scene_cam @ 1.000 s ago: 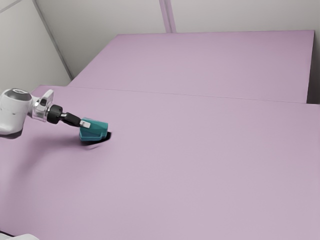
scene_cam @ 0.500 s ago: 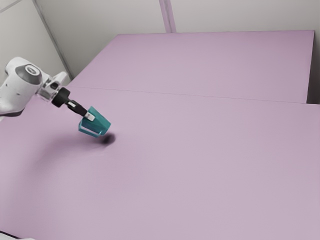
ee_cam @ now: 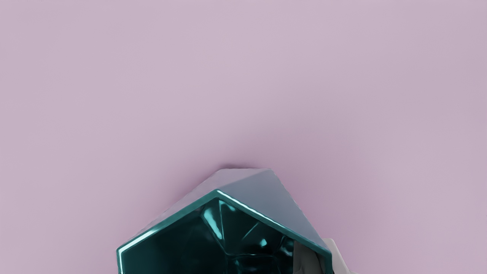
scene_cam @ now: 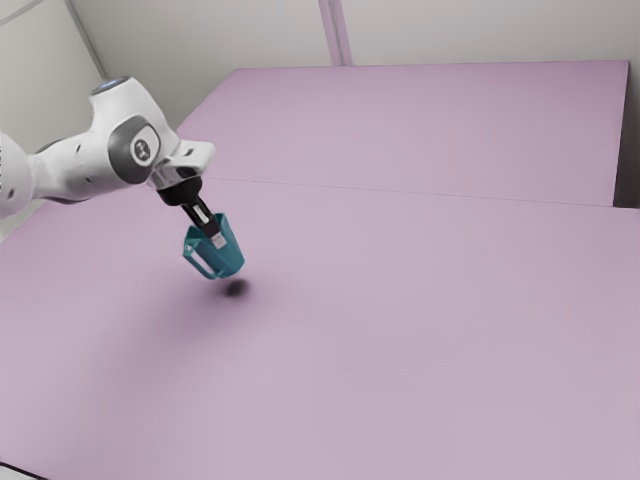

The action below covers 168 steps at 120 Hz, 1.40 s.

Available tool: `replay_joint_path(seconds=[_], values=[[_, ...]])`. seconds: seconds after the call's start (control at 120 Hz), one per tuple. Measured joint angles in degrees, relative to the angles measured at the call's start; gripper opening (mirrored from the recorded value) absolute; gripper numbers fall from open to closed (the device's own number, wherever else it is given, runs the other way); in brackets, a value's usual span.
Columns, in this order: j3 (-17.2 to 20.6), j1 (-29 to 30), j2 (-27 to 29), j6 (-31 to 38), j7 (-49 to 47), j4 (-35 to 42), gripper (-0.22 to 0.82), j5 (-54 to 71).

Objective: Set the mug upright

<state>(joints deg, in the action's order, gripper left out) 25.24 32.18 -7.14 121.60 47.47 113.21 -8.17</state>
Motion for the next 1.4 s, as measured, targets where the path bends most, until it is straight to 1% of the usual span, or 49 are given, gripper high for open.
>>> replay_joint_path(seconds=[0.208, 0.508, 0.658, 0.767, 0.95, 0.983, 1.117, 1.183, 1.283, 1.4], values=[[3.5, 0.0, 2.9, 2.1, -9.3, 4.2, -0.18, 3.8], [6.9, 0.3, 6.5, 4.6, -19.6, 10.4, -0.18, 4.9], [8.0, -0.4, 6.2, 7.5, -23.4, 13.6, -0.18, 4.9], [8.8, -0.8, 5.8, 9.3, -25.7, 14.2, -0.18, 5.0], [9.0, -1.3, 5.6, 11.4, -28.8, 15.1, -0.17, 5.0], [9.1, -1.1, 5.6, 11.6, -29.2, 15.2, -0.13, 5.0], [9.2, -0.2, 5.8, 12.3, -30.6, 15.3, 0.17, 4.8], [9.5, 0.6, 5.9, 12.5, -31.2, 15.3, 0.29, 4.8], [9.8, 1.4, 6.2, 12.6, -32.0, 15.3, 0.41, 4.8], [10.7, 2.9, 8.4, 12.6, -32.7, 15.6, 0.49, 4.7]])
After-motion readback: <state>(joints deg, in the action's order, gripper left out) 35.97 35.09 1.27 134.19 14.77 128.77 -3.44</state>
